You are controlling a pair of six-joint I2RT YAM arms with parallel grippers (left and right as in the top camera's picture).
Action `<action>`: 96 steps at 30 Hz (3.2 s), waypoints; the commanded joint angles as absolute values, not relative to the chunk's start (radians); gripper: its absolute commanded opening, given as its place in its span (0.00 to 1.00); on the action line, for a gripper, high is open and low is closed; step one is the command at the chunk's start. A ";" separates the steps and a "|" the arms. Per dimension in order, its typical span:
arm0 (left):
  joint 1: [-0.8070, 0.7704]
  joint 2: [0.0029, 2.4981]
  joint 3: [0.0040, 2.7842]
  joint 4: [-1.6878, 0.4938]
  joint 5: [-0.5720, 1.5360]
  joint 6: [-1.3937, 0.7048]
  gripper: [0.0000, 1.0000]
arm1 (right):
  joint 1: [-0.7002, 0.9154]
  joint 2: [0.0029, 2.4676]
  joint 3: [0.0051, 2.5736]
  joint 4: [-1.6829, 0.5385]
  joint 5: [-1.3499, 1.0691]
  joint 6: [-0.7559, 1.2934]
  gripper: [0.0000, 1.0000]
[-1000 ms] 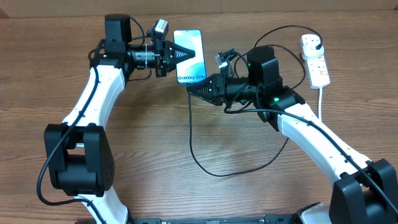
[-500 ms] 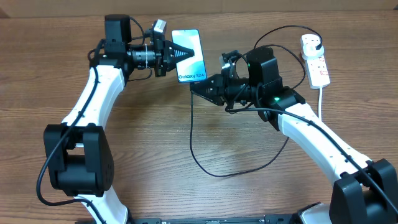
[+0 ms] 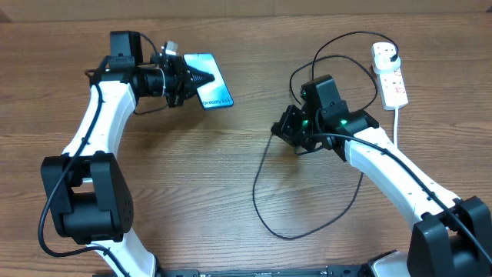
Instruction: Plug charger to phone and switch on socket
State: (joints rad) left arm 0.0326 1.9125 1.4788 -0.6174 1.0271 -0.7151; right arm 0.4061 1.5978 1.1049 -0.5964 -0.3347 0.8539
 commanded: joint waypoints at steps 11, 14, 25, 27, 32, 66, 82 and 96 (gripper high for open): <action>0.024 1.904 1.494 -0.662 0.950 -0.597 0.04 | 0.516 1.761 1.112 -0.667 -0.068 0.914 0.04; 0.023 1.904 1.494 -0.679 0.950 -0.595 0.04 | 0.517 1.823 1.112 -0.659 -0.069 0.946 0.04; 0.023 1.904 1.494 -0.680 0.950 -0.561 0.04 | 0.502 1.848 1.112 -0.642 -0.053 0.942 0.08; 0.023 1.904 1.494 -0.680 0.950 -0.561 0.04 | 0.502 1.848 1.112 -0.645 -0.052 0.939 0.10; 0.023 1.904 1.494 -0.680 0.950 -0.561 0.04 | 0.502 1.860 1.112 -0.646 -0.043 0.939 0.18; 0.024 1.904 1.494 -0.675 0.961 -0.561 0.04 | 0.481 1.928 1.114 -0.664 -0.113 0.947 0.04; 0.024 1.904 1.494 -0.458 1.505 -0.575 0.04 | 0.411 1.715 1.115 -0.453 -0.861 0.579 0.04; -0.041 1.904 1.494 -0.444 1.582 -0.629 0.04 | 0.399 1.536 1.115 -0.479 -1.282 0.384 0.04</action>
State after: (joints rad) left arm -0.0071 1.9125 1.4784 -0.4473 1.5150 -0.6144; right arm 0.4007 1.5421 1.1122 -0.4824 -1.1580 0.4438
